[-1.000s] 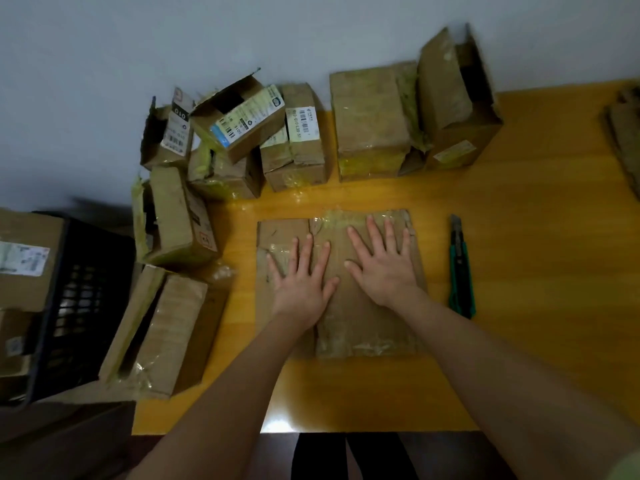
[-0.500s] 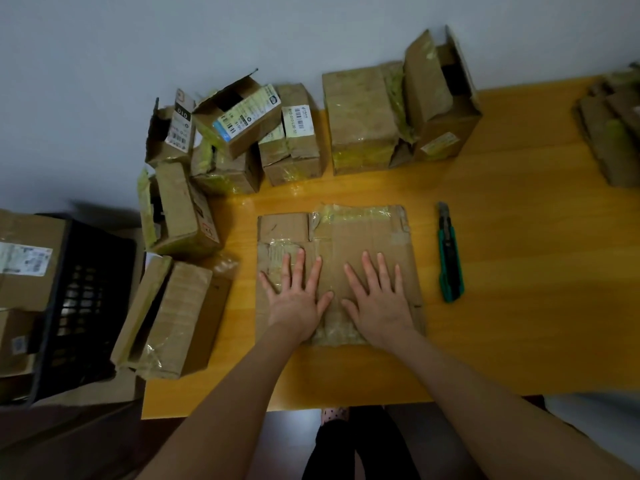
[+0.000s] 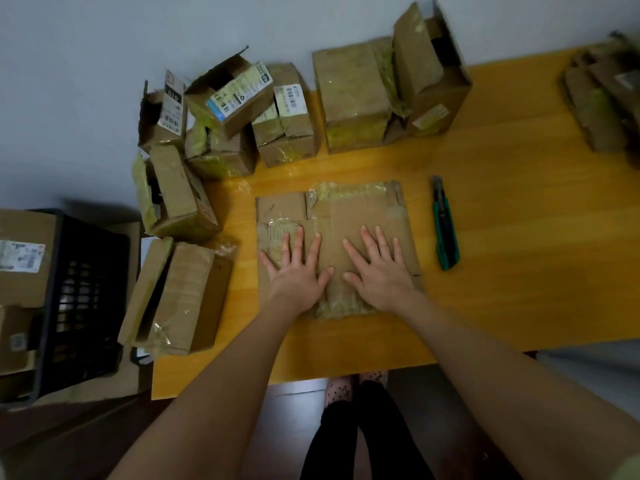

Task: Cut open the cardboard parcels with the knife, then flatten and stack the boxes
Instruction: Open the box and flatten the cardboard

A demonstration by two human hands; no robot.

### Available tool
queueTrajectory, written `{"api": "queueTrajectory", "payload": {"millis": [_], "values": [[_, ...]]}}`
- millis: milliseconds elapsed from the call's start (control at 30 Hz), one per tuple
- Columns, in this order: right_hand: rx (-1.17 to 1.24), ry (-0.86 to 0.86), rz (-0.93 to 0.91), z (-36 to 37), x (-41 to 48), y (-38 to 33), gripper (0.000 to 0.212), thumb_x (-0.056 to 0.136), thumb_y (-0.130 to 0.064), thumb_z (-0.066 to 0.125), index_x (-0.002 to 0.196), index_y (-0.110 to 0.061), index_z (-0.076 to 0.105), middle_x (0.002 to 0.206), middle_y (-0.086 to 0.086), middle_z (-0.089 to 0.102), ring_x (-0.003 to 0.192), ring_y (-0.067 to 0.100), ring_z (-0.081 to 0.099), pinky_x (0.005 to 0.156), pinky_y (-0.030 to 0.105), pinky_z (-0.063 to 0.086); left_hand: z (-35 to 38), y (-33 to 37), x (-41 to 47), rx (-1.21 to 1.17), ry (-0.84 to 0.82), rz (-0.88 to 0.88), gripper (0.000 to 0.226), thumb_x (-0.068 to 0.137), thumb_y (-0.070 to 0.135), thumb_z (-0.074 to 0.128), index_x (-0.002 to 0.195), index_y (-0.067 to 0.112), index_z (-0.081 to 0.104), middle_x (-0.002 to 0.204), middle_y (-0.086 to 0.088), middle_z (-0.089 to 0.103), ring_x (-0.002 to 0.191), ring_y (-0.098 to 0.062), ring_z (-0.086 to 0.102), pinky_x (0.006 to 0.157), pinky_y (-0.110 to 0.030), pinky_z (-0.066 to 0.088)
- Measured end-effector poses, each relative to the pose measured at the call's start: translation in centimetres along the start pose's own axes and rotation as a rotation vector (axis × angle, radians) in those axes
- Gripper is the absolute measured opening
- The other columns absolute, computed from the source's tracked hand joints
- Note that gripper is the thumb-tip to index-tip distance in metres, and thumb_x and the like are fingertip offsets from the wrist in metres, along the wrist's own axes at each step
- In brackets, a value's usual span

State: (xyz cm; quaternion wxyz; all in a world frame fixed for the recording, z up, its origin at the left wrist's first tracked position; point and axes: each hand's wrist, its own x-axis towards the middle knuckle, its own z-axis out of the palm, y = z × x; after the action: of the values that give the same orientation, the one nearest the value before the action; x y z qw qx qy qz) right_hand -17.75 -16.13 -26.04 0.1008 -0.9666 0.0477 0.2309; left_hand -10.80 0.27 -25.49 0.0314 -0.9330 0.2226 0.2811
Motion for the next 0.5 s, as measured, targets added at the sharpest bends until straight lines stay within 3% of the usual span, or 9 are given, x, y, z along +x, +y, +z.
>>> {"api": "queueTrajectory", "payload": {"millis": [133, 200, 267, 333, 400, 500], "values": [[0.086, 0.019, 0.019, -2.4, -0.9, 1.3, 0.063, 0.098, -0.057, 0.032, 0.153, -0.032, 0.015, 0.162, 0.002, -0.005, 0.149, 0.024, -0.006, 0.121, 0.045, 0.003, -2.0, -0.9, -0.4, -0.103, 0.0, 0.034, 0.071, 0.095, 0.065, 0.028, 0.154, 0.036, -0.001, 0.161, 0.0, -0.017, 0.149, -0.026, -0.009, 0.115, -0.062, -0.001], [0.119, 0.105, 0.187, -3.1, -1.9, 1.7, 0.068, 0.096, -0.048, 0.047, 0.153, -0.026, 0.016, 0.161, 0.008, 0.001, 0.148, 0.029, 0.005, 0.119, 0.045, 0.016, -2.9, -1.5, -0.9, -0.184, 0.135, -0.011, 0.069, 0.096, 0.055, 0.04, 0.154, 0.031, 0.009, 0.161, -0.006, -0.005, 0.148, -0.031, 0.011, 0.117, -0.055, 0.013], [0.237, 0.166, 0.374, -3.5, -3.1, 1.9, 0.075, 0.094, -0.041, 0.054, 0.153, -0.023, 0.011, 0.16, 0.01, 0.003, 0.144, 0.032, 0.018, 0.114, 0.044, 0.03, -3.1, -2.1, -1.3, -0.295, 0.234, -0.144, 0.073, 0.095, 0.042, 0.051, 0.153, 0.024, 0.01, 0.16, -0.01, 0.0, 0.145, -0.035, 0.018, 0.115, -0.055, 0.023], [0.35, 0.121, 0.444, -3.6, -4.1, 1.7, 0.081, 0.093, -0.041, 0.058, 0.153, -0.024, 0.007, 0.159, 0.01, 0.003, 0.139, 0.033, 0.031, 0.105, 0.043, 0.041, -3.1, -2.4, -1.7, -0.46, 0.203, -0.284, 0.076, 0.094, 0.037, 0.055, 0.153, 0.021, 0.009, 0.16, -0.013, -0.002, 0.143, -0.039, 0.022, 0.112, -0.055, 0.03], [0.457, 0.073, 0.485, -3.4, -4.6, 1.4, 0.091, 0.088, -0.045, 0.063, 0.154, -0.024, 0.004, 0.158, 0.012, 0.008, 0.137, 0.033, 0.034, 0.103, 0.042, 0.042, -2.9, -2.6, -1.6, -0.627, 0.127, -0.384, 0.077, 0.094, 0.039, 0.056, 0.153, 0.021, 0.01, 0.159, -0.015, 0.002, 0.137, -0.043, 0.032, 0.108, -0.052, 0.038], [0.707, 0.094, 0.604, -3.0, -5.0, 1.2, 0.107, 0.077, -0.046, 0.075, 0.154, -0.02, 0.006, 0.155, 0.016, 0.021, 0.138, 0.035, 0.032, 0.109, 0.046, 0.037, -2.5, -2.9, -1.6, -0.734, 0.083, -0.448, 0.081, 0.088, 0.048, 0.061, 0.15, 0.023, 0.015, 0.149, -0.019, 0.025, 0.129, -0.043, 0.04, 0.105, -0.051, 0.04]]}}
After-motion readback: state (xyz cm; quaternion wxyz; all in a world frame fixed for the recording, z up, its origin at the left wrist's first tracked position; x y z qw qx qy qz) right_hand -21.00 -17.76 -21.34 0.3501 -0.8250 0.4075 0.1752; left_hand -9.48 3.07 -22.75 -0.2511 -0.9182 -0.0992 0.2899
